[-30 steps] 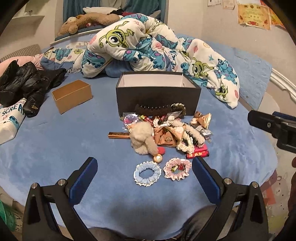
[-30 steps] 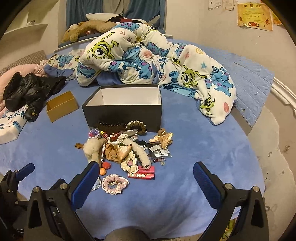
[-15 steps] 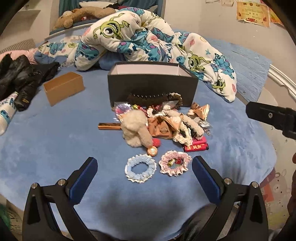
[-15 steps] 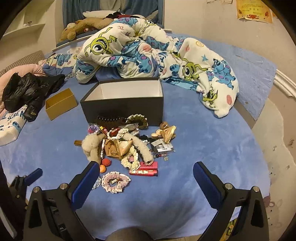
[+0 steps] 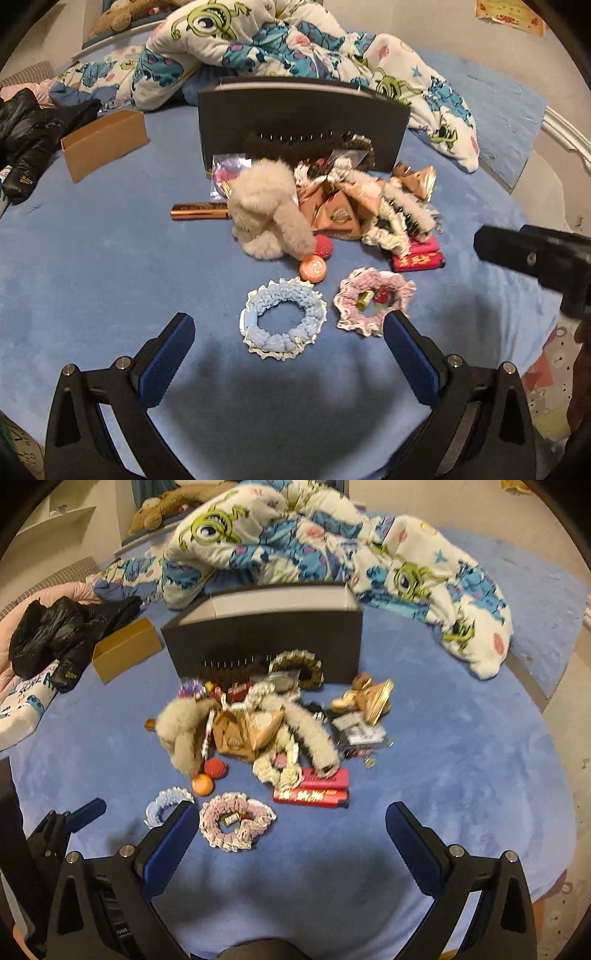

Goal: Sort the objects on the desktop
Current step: 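Move both tools toward the pile of small items beside the black box, then grasp the blue scrunchie with the left tool while the right tool grasps the pink scrunchie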

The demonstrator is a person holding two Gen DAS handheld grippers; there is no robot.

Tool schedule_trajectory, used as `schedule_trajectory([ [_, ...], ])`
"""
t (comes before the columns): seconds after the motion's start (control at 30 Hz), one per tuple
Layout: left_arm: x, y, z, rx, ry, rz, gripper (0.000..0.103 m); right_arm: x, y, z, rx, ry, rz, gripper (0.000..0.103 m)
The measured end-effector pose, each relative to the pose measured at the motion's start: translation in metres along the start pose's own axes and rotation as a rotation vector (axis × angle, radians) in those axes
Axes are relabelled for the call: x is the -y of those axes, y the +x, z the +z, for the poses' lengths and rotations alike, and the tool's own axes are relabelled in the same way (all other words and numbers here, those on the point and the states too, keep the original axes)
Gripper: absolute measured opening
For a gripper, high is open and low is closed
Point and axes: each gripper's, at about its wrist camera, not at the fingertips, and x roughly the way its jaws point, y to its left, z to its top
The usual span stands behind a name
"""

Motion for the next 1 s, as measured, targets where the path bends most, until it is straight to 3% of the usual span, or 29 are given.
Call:
schedule_trajectory([
  [0.43,-0.011,0.041,-0.006,-0.073,-0.013,-0.010,0.102,-0.012,0.058,-0.011,-0.126,-0.034,0.035,0.103],
  [0.87,-0.007,0.058,-0.012,-0.104,0.009,0.002,0.101,-0.018,0.081,-0.013,-0.213,-0.056,0.020,0.103],
  [1.0,-0.006,0.059,-0.014,-0.101,0.020,0.007,0.101,-0.020,0.090,-0.016,-0.256,-0.062,0.025,0.093],
])
